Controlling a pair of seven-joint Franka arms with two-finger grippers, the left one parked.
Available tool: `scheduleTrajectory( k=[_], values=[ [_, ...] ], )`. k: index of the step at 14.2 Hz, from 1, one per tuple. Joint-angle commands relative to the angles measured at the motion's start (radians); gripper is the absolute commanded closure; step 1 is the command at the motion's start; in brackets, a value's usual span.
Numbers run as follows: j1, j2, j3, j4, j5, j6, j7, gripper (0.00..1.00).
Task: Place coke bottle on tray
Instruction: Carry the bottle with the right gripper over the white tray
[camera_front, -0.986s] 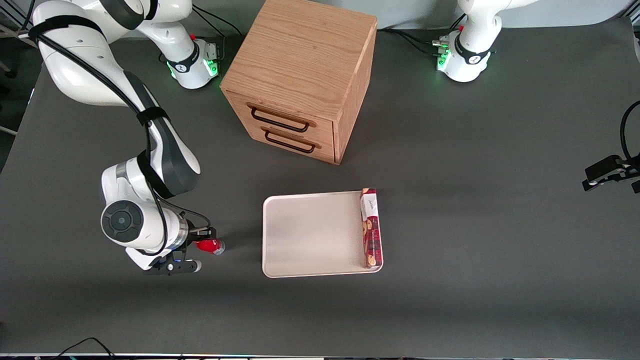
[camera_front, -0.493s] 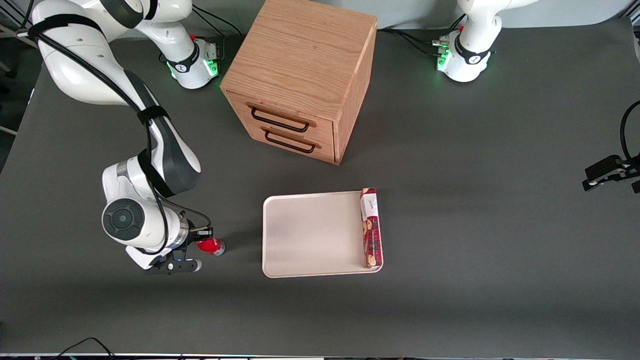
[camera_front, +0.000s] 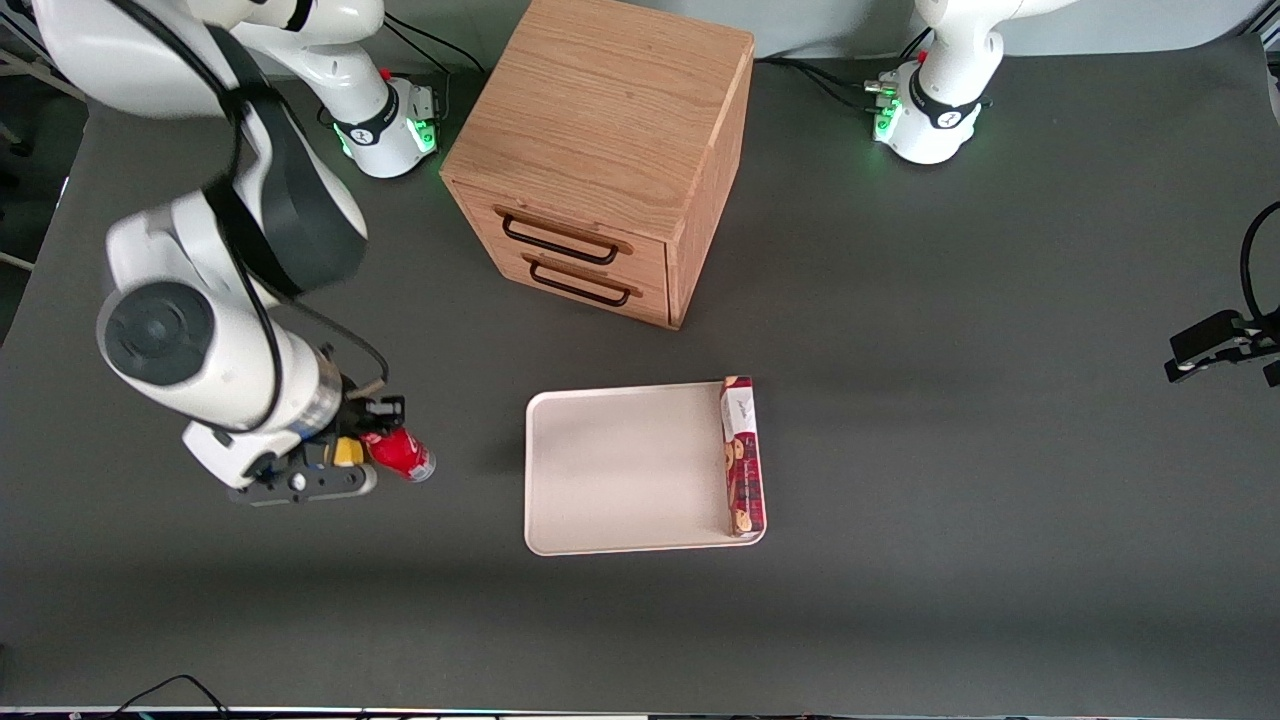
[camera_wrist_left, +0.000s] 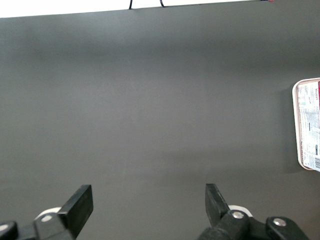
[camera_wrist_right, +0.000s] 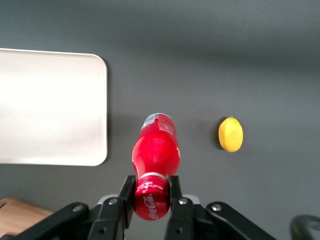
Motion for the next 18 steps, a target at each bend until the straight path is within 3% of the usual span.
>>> scheduleTrajectory(
  k=[1, 4, 7, 9, 16, 17, 18],
  values=[
    [0.012, 0.026, 0.096, 0.081, -0.016, -0.052, 0.174, 1.0],
    [0.068, 0.101, 0.158, 0.086, -0.023, 0.018, 0.447, 1.0],
    [0.113, 0.179, 0.157, 0.075, -0.069, 0.087, 0.551, 1.0],
    [0.124, 0.233, 0.157, 0.058, -0.118, 0.124, 0.586, 1.0],
    [0.122, 0.29, 0.155, -0.022, -0.135, 0.244, 0.647, 0.99],
    [0.124, 0.296, 0.155, -0.022, -0.137, 0.244, 0.652, 0.96],
    [0.124, 0.296, 0.155, -0.022, -0.135, 0.244, 0.651, 0.86]
  ],
)
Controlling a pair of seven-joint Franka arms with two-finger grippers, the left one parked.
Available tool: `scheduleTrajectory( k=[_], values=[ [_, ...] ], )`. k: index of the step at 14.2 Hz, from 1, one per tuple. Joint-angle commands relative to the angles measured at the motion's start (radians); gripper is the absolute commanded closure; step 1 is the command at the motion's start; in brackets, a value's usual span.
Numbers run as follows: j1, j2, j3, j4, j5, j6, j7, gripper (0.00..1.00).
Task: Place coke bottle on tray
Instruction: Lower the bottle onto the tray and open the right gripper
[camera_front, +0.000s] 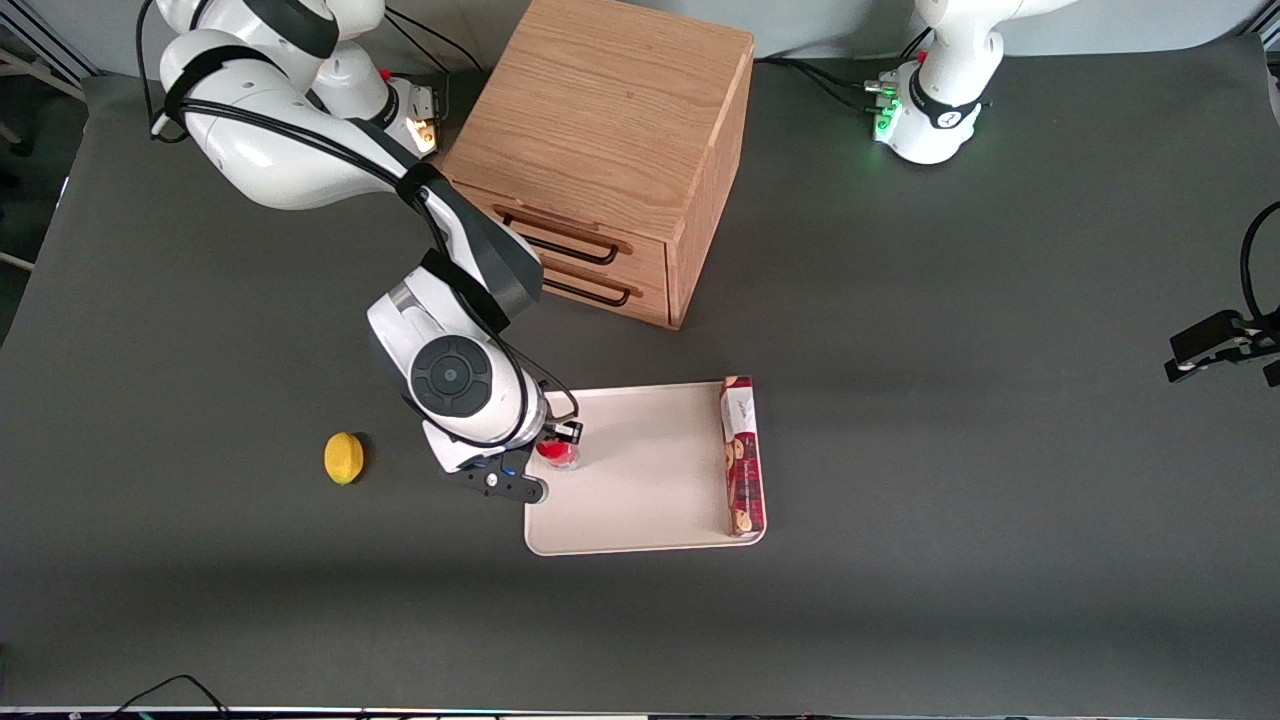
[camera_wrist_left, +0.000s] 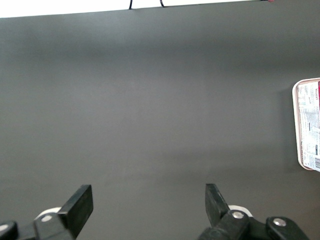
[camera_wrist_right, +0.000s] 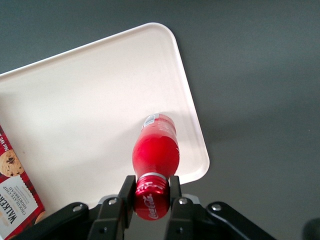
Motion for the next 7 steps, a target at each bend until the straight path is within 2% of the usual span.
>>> scheduleTrajectory(
  k=[1, 2, 3, 5, 7],
  values=[
    [-0.001, -0.007, 0.011, -0.001, -0.028, 0.009, 0.033, 0.37],
    [-0.002, -0.01, 0.011, -0.001, -0.028, 0.009, 0.033, 0.22],
    [-0.003, -0.019, 0.011, 0.002, -0.027, 0.004, 0.031, 0.03],
    [-0.012, -0.069, 0.015, 0.014, -0.024, -0.034, 0.022, 0.0],
    [-0.055, -0.15, 0.064, 0.016, -0.019, -0.112, -0.013, 0.0]
  ],
)
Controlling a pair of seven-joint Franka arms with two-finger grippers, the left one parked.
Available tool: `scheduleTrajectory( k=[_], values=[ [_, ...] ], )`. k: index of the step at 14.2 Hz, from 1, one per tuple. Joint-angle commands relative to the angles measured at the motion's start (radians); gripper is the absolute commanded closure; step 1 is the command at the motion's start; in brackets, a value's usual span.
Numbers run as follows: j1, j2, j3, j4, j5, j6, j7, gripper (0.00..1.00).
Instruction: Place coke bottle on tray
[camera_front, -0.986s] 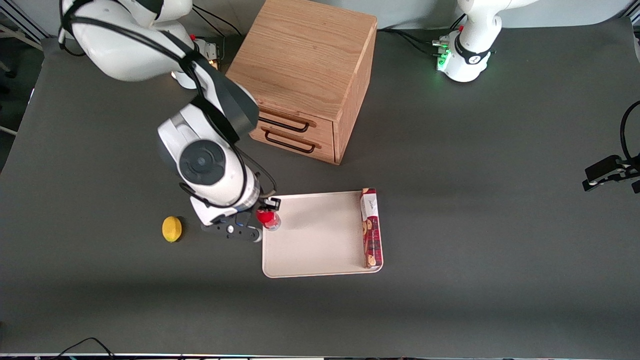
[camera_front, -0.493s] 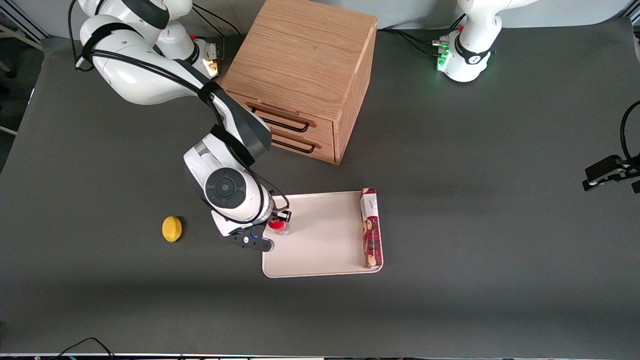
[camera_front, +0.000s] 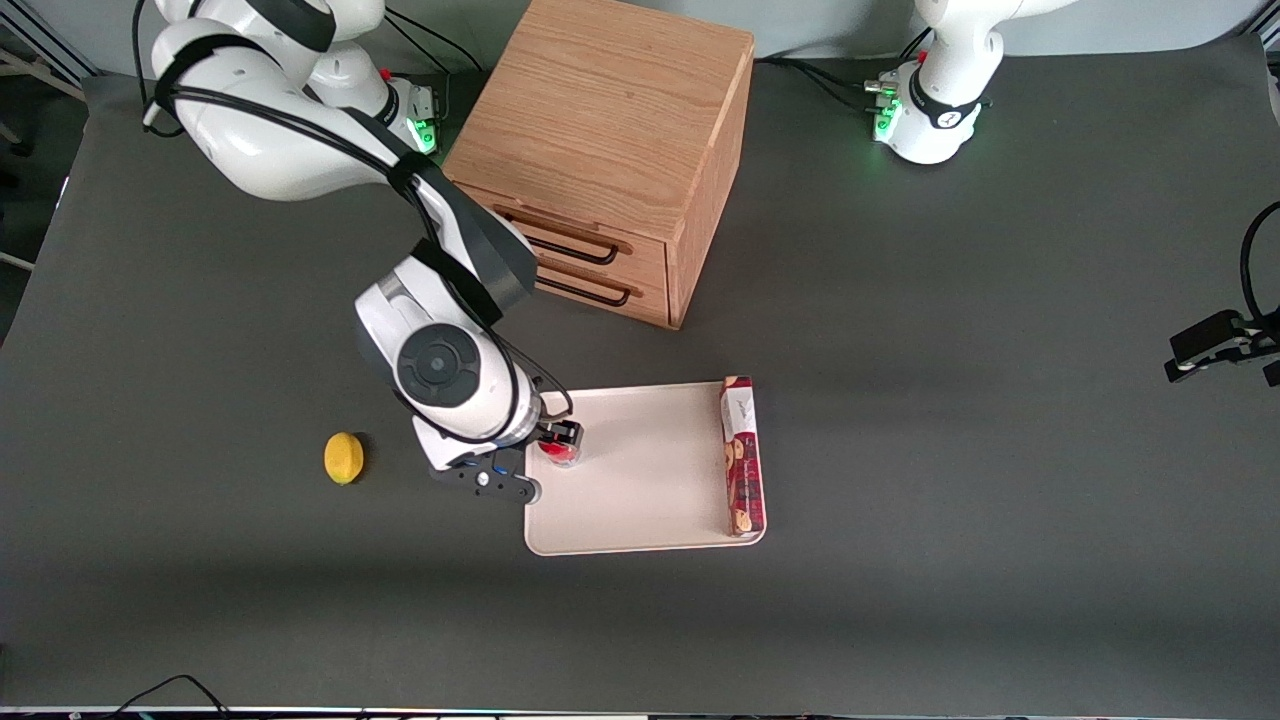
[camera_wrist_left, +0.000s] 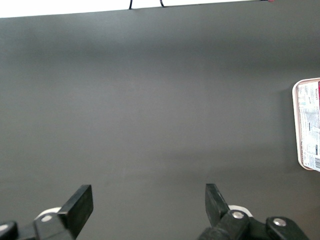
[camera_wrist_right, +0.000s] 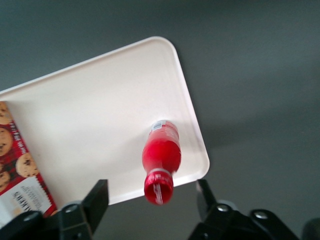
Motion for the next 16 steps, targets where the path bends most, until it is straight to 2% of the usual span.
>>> scheduleTrajectory(
  k=[1, 3, 5, 6, 7, 9, 11, 12, 14, 16],
  values=[
    [-0.082, -0.15, 0.073, -0.015, -0.013, -0.128, -0.062, 0.0],
    [-0.125, -0.283, 0.08, -0.017, 0.002, -0.24, -0.168, 0.0],
    [-0.183, -0.392, 0.071, -0.02, 0.05, -0.42, -0.308, 0.0],
    [-0.202, -0.441, 0.043, -0.021, 0.065, -0.487, -0.355, 0.0],
    [-0.208, -0.492, -0.001, -0.021, 0.096, -0.549, -0.421, 0.0],
    [-0.205, -0.59, -0.185, -0.053, 0.2, -0.591, -0.597, 0.0],
    [-0.202, -0.688, -0.354, -0.186, 0.288, -0.569, -0.751, 0.0],
    [-0.2, -0.739, -0.407, -0.279, 0.299, -0.511, -0.785, 0.0],
    [-0.199, -0.869, -0.486, -0.523, 0.321, -0.349, -0.837, 0.0],
    [-0.196, -1.009, -0.549, -0.775, 0.377, -0.162, -0.842, 0.0]
  ],
)
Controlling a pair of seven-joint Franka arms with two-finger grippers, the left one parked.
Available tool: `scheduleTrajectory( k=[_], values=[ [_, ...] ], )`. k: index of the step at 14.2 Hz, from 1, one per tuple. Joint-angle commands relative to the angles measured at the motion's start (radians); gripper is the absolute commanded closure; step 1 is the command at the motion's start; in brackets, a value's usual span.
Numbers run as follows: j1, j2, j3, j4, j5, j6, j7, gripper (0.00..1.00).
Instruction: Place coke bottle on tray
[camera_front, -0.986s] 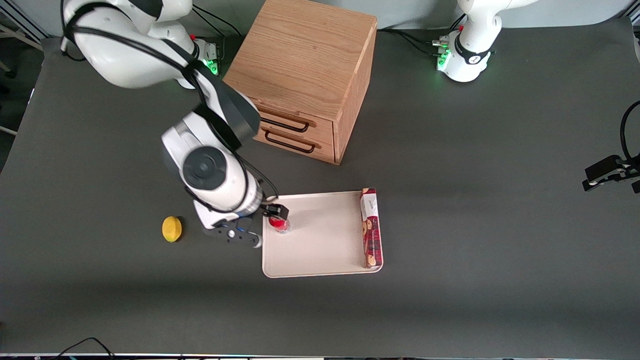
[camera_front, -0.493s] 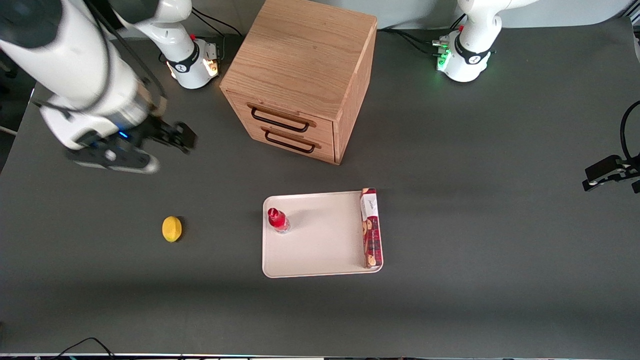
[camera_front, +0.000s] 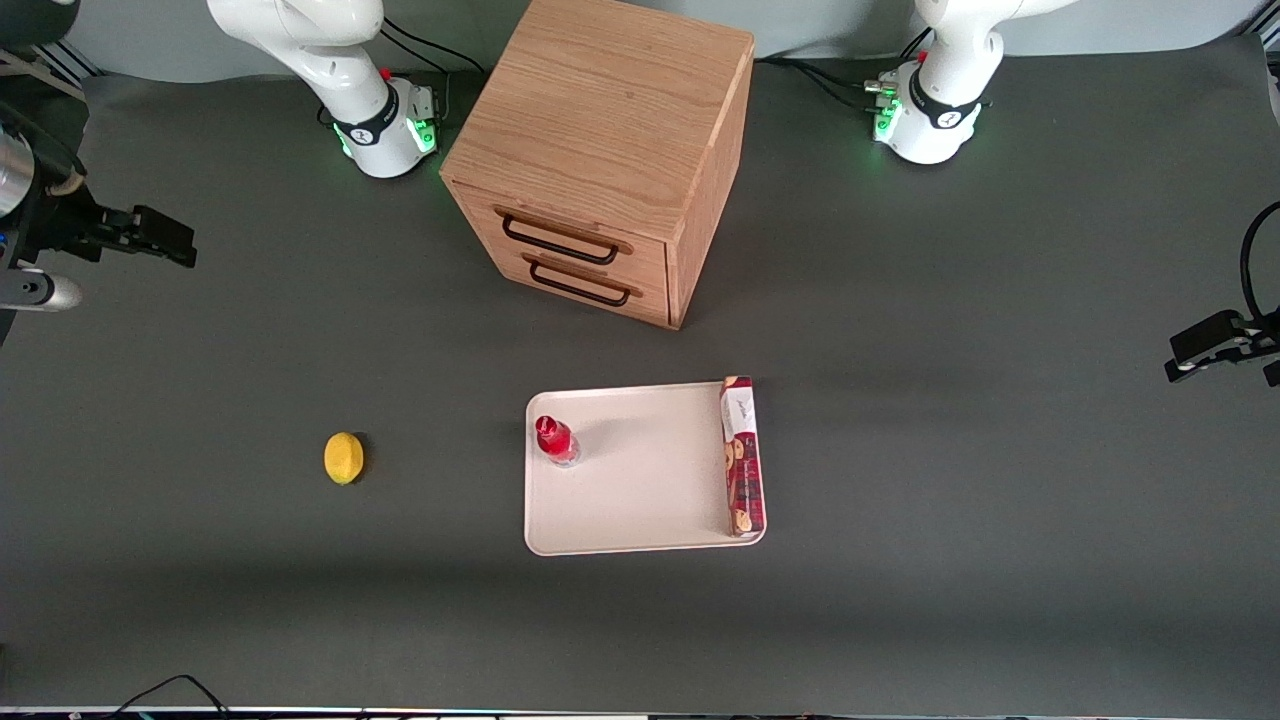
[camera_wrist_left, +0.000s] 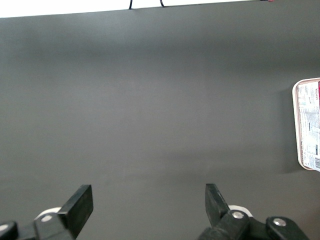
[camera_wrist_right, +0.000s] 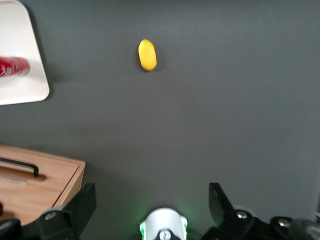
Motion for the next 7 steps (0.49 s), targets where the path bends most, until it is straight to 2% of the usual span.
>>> scheduleTrajectory(
  k=[1, 5, 7],
  values=[
    [0.011, -0.242, -0.061, -0.387, 0.056, 0.217, -0.022, 0.0],
    [0.03, -0.2, -0.057, -0.314, 0.06, 0.214, 0.017, 0.0],
    [0.03, -0.164, -0.06, -0.252, 0.082, 0.168, 0.021, 0.0]
  ],
)
